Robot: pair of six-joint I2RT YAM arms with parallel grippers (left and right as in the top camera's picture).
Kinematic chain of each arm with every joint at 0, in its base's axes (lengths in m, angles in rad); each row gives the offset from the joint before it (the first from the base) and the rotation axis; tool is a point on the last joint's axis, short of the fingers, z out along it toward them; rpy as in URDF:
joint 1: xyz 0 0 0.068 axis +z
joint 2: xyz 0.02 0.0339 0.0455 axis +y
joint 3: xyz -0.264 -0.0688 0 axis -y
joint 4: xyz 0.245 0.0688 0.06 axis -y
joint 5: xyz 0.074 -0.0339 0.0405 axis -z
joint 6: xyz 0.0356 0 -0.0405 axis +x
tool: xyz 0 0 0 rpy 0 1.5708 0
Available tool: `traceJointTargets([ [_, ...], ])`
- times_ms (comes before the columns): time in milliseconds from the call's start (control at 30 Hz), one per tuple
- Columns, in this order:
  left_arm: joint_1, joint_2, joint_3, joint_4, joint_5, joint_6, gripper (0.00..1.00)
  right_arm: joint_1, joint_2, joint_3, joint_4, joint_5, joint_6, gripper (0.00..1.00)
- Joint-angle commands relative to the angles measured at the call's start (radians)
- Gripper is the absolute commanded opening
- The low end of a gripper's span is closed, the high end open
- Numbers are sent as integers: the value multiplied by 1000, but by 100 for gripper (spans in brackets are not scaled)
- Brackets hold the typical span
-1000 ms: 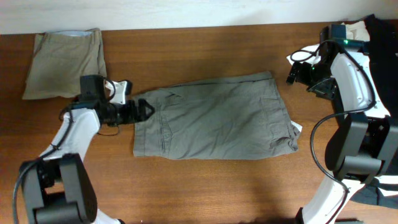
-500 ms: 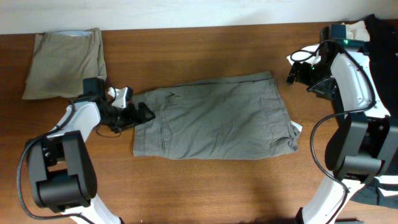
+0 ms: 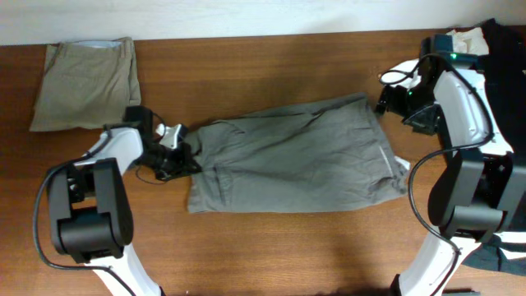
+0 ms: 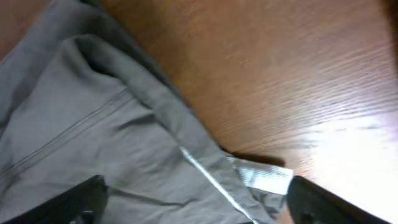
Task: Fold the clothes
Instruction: 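Grasp the left end of the shorts with the left gripper, then fold the left half of the shorts rightward over the right half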
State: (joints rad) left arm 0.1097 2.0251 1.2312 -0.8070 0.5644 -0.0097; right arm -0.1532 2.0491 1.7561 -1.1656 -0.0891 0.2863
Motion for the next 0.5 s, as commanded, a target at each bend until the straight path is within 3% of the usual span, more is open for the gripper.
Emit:
traceJointTargets([
  [0, 82, 20, 127, -123, -154, -6, 1, 74, 2, -72, 35, -13, 6, 93],
  [233, 71, -195, 320, -257, -153, 2, 1, 214, 3, -314, 268, -71, 70, 91],
  [467, -146, -419, 324, -149, -37, -97, 1, 322, 7, -408, 397, -88, 121, 90],
])
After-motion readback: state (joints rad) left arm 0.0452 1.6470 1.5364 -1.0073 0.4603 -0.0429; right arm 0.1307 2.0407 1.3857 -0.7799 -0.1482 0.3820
